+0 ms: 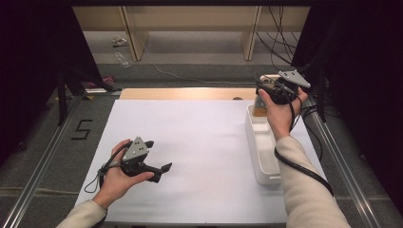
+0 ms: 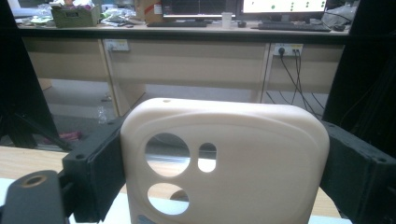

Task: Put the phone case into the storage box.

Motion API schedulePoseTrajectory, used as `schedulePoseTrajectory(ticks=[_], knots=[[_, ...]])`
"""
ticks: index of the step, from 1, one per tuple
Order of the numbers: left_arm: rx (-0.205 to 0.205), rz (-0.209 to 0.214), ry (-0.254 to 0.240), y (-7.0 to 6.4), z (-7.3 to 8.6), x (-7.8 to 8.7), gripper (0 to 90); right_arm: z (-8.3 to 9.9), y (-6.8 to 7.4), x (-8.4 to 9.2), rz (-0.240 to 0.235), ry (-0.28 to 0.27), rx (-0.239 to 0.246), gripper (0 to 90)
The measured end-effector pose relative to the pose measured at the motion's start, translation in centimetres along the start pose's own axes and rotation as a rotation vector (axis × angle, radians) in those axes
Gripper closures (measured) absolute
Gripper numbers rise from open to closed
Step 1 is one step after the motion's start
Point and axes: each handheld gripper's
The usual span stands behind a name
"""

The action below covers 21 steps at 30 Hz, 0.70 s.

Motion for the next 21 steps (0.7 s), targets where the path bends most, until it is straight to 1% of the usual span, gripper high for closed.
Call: schedulePoseTrajectory(ticks=[21], knots=[[0.001, 0.003, 0.000, 0.0, 0.0, 0.0, 0.0, 0.1, 0.3, -1.1, 0.001, 0.018, 0.001, 12.0]])
Point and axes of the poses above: each handheld gripper's, and its own axes: x roughly backward along the jaws, z roughly out of its underside, y roughly to its left
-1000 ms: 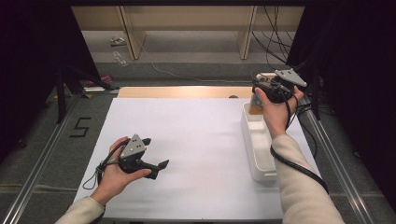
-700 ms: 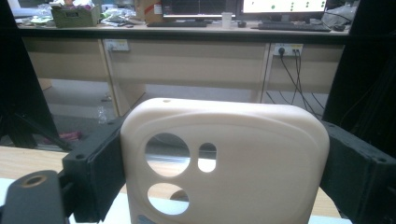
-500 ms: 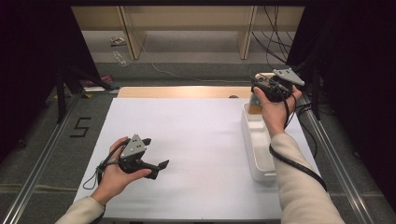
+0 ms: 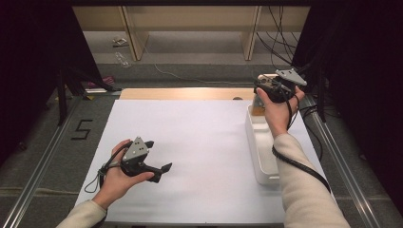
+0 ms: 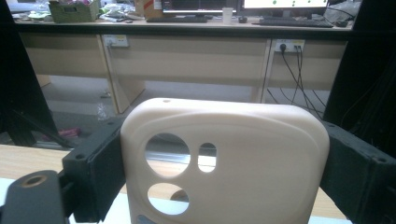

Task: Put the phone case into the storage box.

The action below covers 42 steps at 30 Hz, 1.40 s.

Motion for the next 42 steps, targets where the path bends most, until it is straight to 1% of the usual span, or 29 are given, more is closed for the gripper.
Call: schedulePoseTrajectory(ticks=[26, 42], knots=[[0.000, 0.000, 0.003, 0.0, 0.0, -0.1, 0.0, 0.5, -0.2, -1.2, 0.003, 0.023, -0.004, 12.0], [0.001, 0.003, 0.002, 0.0, 0.1, -0.1, 0.0, 1.2, -0.2, -1.9, 0.001, 0.044, 0.005, 11.9]])
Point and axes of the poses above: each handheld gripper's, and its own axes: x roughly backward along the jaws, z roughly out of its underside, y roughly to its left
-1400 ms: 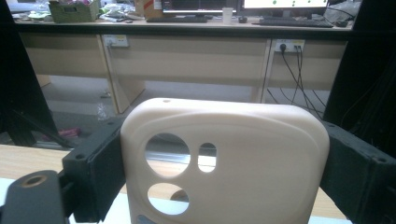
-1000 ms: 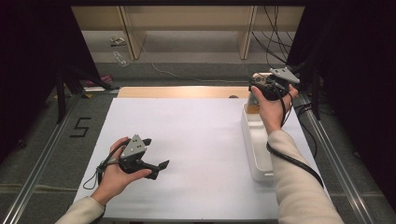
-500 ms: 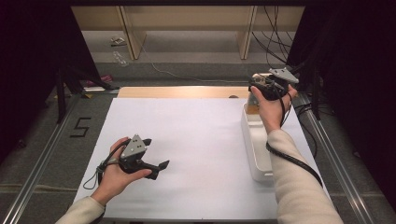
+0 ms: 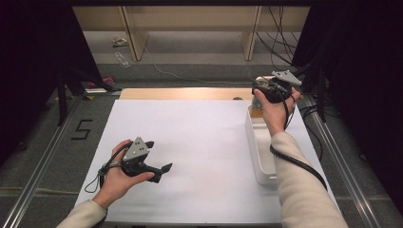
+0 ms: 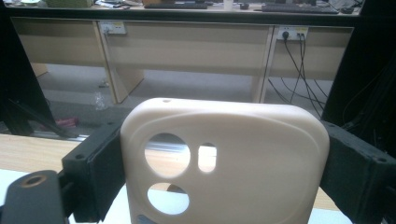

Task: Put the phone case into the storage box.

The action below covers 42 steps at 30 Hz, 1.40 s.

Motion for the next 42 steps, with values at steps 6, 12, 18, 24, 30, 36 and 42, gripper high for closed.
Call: schedulePoseTrajectory(ticks=[6, 12, 18, 24, 30, 36, 42], knots=[[0.000, 0.001, 0.002, 0.0, 0.0, 0.0, 0.0, 0.2, 0.0, -0.2, -0.009, 0.008, 0.005, 11.9], [0.000, 0.001, 0.001, 0.0, 0.0, 0.0, 0.0, 0.4, -0.1, -0.5, -0.008, 0.016, 0.003, 11.9], [0.001, 0.001, 0.001, 0.0, 0.0, 0.0, 0.0, 0.6, -0.1, -0.6, -0.009, 0.023, 0.004, 11.9], [0.001, 0.002, 0.002, 0.0, 0.0, 0.0, 0.0, 0.9, -0.1, -0.8, -0.009, 0.028, 0.004, 11.9], [0.001, 0.001, 0.001, 0.0, 0.0, 0.0, 0.0, 1.1, -0.1, -0.9, -0.009, 0.032, 0.000, 11.9], [0.002, 0.002, 0.002, 0.0, 0.1, -0.1, 0.0, 1.3, 0.0, -1.0, -0.009, 0.038, 0.004, 11.9], [0.001, 0.002, 0.003, 0.0, 0.1, -0.1, 0.0, 1.7, 0.0, -1.2, -0.009, 0.045, 0.000, 11.8]])
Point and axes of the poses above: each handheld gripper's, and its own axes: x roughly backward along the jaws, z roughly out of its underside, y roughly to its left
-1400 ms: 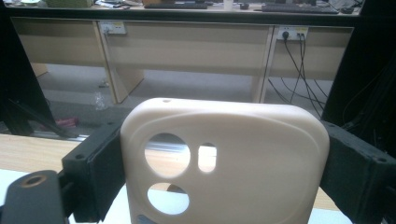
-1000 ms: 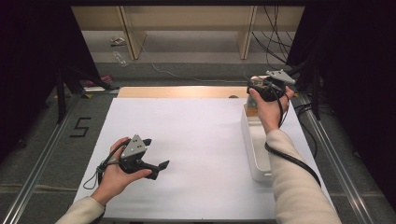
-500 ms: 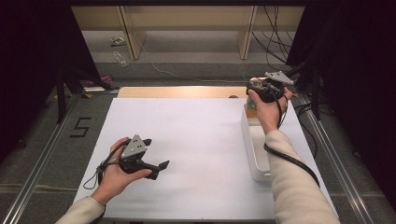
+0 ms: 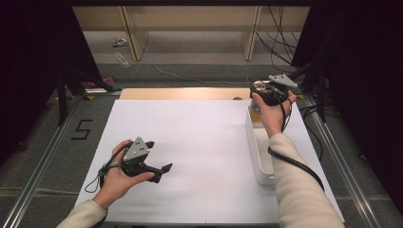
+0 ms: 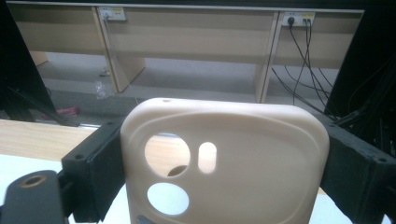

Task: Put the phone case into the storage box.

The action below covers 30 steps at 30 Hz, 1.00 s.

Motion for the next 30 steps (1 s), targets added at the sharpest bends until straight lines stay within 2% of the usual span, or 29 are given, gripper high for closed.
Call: schedulePoseTrajectory(ticks=[30], knots=[[-0.001, 0.000, 0.001, 0.0, 0.0, 0.0, 0.0, 1.4, 0.1, -0.4, -0.003, 0.021, -0.006, 11.7]])
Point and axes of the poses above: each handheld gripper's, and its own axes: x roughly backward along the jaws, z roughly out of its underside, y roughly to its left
